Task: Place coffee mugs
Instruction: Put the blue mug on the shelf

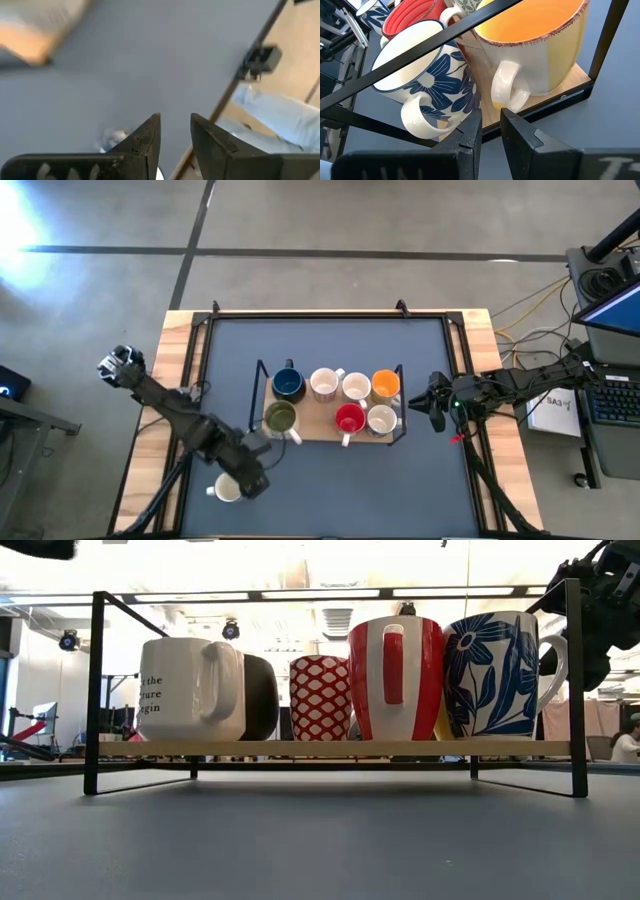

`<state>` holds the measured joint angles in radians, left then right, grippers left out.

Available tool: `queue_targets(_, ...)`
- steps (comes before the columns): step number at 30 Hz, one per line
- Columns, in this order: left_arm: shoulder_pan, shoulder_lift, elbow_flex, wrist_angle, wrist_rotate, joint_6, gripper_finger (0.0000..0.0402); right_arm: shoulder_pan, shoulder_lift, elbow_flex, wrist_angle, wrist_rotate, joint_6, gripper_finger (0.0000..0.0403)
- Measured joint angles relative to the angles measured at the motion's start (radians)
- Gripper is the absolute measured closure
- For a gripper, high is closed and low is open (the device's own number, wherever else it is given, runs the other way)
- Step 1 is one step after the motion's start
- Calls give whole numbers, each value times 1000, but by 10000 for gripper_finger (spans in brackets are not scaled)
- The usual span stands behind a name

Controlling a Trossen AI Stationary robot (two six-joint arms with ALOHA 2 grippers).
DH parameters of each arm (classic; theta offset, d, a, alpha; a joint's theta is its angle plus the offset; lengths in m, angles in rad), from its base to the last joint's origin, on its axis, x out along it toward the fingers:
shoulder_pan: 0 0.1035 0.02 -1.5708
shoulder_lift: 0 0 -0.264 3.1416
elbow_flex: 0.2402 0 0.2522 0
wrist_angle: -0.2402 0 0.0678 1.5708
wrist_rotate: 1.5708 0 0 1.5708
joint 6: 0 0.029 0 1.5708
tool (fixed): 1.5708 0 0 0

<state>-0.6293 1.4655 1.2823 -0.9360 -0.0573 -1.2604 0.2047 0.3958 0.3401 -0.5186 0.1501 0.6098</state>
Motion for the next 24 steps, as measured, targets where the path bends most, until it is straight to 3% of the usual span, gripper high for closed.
queue_targets(7,-100,37,-2,-42,69,-199,315,0,0,0,0,0,0,344)
queue_targets(13,-139,56,-2,-48,69,-328,315,0,0,0,0,0,0,344)
queue_targets(24,-151,148,-2,-63,66,-377,316,0,0,0,0,0,0,344)
